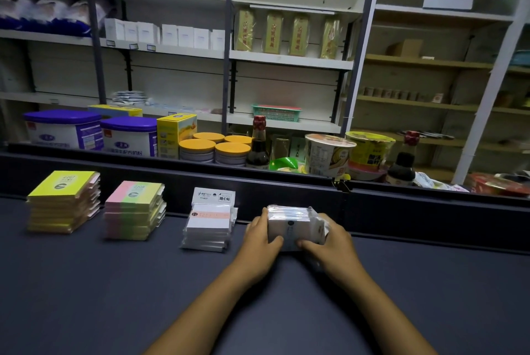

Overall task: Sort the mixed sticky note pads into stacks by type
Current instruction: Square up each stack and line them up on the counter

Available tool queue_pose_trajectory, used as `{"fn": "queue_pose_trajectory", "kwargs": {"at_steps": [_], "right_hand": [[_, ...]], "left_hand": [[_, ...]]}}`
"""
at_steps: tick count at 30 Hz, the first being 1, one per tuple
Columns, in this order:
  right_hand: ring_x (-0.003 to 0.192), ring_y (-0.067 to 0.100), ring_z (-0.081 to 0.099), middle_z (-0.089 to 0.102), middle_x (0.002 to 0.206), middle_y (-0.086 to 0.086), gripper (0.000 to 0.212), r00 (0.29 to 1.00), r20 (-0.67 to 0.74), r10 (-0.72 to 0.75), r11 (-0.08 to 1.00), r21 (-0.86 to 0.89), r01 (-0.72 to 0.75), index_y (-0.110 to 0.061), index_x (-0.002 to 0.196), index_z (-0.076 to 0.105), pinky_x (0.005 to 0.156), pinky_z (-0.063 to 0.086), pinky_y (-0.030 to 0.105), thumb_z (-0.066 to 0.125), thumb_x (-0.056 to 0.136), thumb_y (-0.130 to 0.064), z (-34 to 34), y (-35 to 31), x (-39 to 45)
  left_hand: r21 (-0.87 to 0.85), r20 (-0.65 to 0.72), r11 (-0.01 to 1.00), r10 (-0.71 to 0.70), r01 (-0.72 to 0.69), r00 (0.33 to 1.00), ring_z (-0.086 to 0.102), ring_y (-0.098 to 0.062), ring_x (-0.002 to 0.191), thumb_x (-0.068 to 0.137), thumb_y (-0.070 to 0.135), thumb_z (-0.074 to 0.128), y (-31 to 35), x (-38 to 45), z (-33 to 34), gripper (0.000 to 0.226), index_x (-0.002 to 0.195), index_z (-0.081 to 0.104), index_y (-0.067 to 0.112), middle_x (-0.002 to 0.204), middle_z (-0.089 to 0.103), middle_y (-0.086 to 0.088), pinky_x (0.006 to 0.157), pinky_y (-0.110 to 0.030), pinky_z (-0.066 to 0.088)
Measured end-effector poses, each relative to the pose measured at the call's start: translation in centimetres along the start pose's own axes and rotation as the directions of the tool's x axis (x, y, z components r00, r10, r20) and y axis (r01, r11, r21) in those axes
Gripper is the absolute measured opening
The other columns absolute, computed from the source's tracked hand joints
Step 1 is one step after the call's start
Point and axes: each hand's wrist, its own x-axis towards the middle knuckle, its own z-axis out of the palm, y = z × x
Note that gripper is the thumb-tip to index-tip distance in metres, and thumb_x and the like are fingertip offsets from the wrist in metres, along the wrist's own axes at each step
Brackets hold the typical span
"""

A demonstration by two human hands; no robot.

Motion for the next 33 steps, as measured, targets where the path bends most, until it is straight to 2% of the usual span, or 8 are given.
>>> {"fn": "queue_pose_trajectory", "kwargs": {"at_steps": [6, 10, 16, 20, 24, 28, 31, 33], "right_hand": [[0.093, 0.000, 0.065, 0.070, 0.099, -0.016, 0.056, 1.000, 0.002, -0.011, 0.998, -0.054, 0.011, -0.041, 0.117, 0.056, 0.083, 0.052, 0.021, 0.080, 0.075, -0.011, 0.5, 0.0, -0.4], [0.088, 0.003, 0.067, 0.072, 0.094, -0.014, 0.049, 0.999, -0.038, -0.010, 1.000, -0.019, 0.009, -0.039, 0.107, 0.060, 0.078, 0.054, 0.023, 0.080, 0.074, -0.009, 0.2, -0.1, -0.3], [0.094, 0.004, 0.067, 0.072, 0.102, -0.013, 0.058, 1.000, -0.010, 0.025, 1.000, 0.003, -0.025, -0.030, 0.126, 0.060, 0.082, 0.053, 0.022, 0.079, 0.076, -0.007, 0.4, 0.3, -0.4], [0.095, 0.006, 0.067, 0.072, 0.105, -0.008, 0.064, 0.998, -0.018, 0.054, 0.991, 0.120, -0.052, -0.029, 0.127, 0.059, 0.084, 0.054, 0.024, 0.082, 0.074, -0.002, -0.3, 0.0, 0.2], [0.093, 0.009, 0.070, 0.072, 0.103, -0.004, 0.050, 0.989, -0.100, 0.105, 0.942, 0.330, -0.066, -0.022, 0.112, 0.062, 0.070, 0.056, 0.016, 0.087, 0.070, -0.010, -0.8, -0.3, 0.6], [0.104, 0.026, 0.071, 0.072, 0.113, 0.017, 0.061, 0.975, 0.126, 0.181, 0.670, 0.710, -0.216, -0.005, 0.117, 0.059, 0.084, 0.059, 0.028, 0.084, 0.062, -0.014, 0.4, -0.5, 0.3], [0.109, 0.024, 0.070, 0.074, 0.113, 0.010, 0.050, 0.983, 0.139, 0.122, 0.749, 0.637, -0.183, -0.008, 0.118, 0.065, 0.092, 0.055, 0.036, 0.081, 0.071, -0.008, 0.1, -0.7, 0.3], [0.104, 0.020, 0.071, 0.075, 0.108, 0.007, 0.042, 0.992, 0.070, 0.107, 0.819, 0.559, -0.128, -0.010, 0.114, 0.067, 0.086, 0.056, 0.029, 0.077, 0.076, 0.004, -0.5, -0.6, 0.5]], "left_hand": [[0.079, 0.044, 0.996, -0.048, 0.045, 0.998, 0.030, -0.023, 0.138, 0.096, 0.011, 0.047, -0.4, 0.3, 0.2, 0.067, 0.156, 0.016, 0.011, 0.147, 0.038, -0.009, 0.117, -0.037, 0.024], [0.024, 0.021, 0.999, -0.032, 0.032, 0.999, 0.032, -0.023, 0.138, 0.096, 0.012, 0.049, 0.0, 0.4, 0.2, 0.065, 0.155, 0.019, 0.009, 0.143, 0.041, -0.010, 0.117, -0.037, 0.025], [0.129, 0.092, 0.990, -0.074, 0.062, 0.993, 0.027, -0.024, 0.141, 0.100, 0.022, 0.047, -0.5, 0.5, 0.5, 0.063, 0.154, 0.020, 0.007, 0.147, 0.037, -0.010, 0.118, -0.036, 0.022], [-0.089, 0.007, 0.996, -0.019, 0.020, 1.000, 0.058, -0.021, 0.116, 0.091, 0.011, 0.063, -0.1, 0.5, 0.0, 0.042, 0.132, 0.053, 0.009, 0.126, 0.061, -0.010, 0.103, -0.034, 0.046], [-0.457, -0.088, 0.887, -0.114, 0.062, 0.990, 0.067, -0.013, 0.091, 0.084, 0.004, 0.073, 0.7, 0.6, -0.6, 0.026, 0.108, 0.064, 0.009, 0.104, 0.072, -0.006, 0.077, -0.015, 0.054], [-0.691, -0.011, 0.713, -0.170, 0.115, 0.985, 0.067, -0.021, 0.099, 0.087, 0.000, 0.068, 1.0, 0.3, -0.7, 0.030, 0.116, 0.063, 0.005, 0.110, 0.071, -0.014, 0.089, -0.035, 0.057], [-0.676, 0.047, 0.719, -0.177, 0.161, 0.983, 0.065, -0.025, 0.101, 0.085, -0.001, 0.068, 0.9, 0.4, -0.7, 0.037, 0.121, 0.058, 0.002, 0.114, 0.068, -0.021, 0.092, -0.040, 0.054], [-0.610, -0.008, 0.783, -0.162, 0.124, 0.987, 0.063, -0.022, 0.102, 0.081, -0.006, 0.070, 0.7, 0.6, -1.0, 0.044, 0.121, 0.056, 0.005, 0.116, 0.067, -0.018, 0.095, -0.039, 0.051]]}}
